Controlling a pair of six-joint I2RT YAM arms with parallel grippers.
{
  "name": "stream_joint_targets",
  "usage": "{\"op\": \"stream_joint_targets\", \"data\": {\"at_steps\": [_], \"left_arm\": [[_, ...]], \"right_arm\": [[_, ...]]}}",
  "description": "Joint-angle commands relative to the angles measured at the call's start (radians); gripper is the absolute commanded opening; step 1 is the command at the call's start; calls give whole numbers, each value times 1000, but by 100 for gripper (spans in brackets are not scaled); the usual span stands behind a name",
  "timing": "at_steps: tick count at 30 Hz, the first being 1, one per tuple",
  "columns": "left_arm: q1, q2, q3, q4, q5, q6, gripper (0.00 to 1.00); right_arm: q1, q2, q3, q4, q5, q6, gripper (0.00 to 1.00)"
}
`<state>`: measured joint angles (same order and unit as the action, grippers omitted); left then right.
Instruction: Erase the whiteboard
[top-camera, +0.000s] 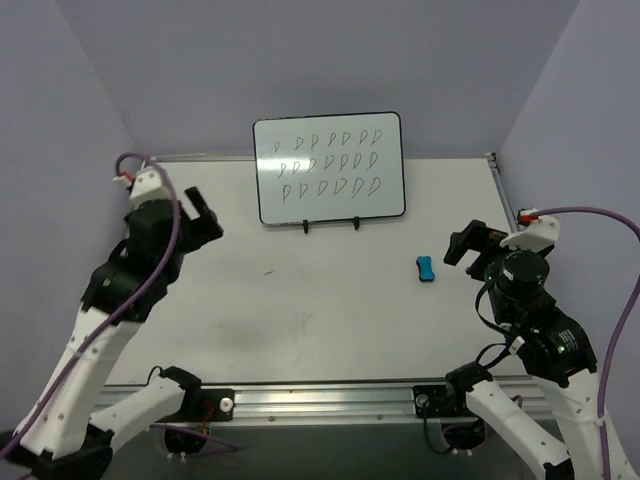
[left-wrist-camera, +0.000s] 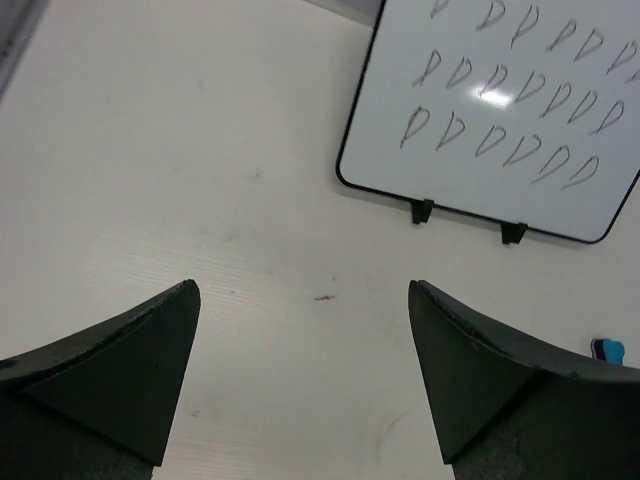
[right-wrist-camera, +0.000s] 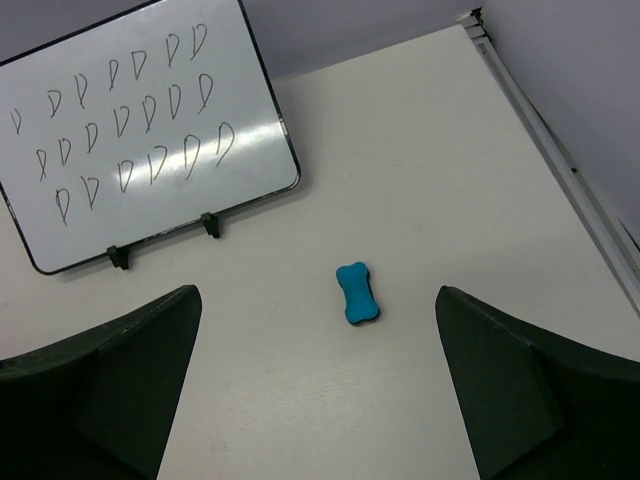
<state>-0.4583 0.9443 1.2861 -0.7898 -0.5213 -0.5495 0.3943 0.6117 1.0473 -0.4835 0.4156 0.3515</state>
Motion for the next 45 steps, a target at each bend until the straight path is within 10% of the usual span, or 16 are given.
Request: {"op": "stream_joint_targets", "data": {"at_steps": [1,5,16,45], "left_arm": [[-151,315,19,108,136,-147,94],[-288,598,171,172,21,-144,94],[-244,982,269,398,21,49,92],[-183,1263,417,466,-3,-18,57]], "right_arm": [[6,23,-36,98,-84,14,100],[6,62,-41,112,-155,24,100],[6,42,-119,138,-222,32,100],[6,109,-142,181,-253,-2,100]]}}
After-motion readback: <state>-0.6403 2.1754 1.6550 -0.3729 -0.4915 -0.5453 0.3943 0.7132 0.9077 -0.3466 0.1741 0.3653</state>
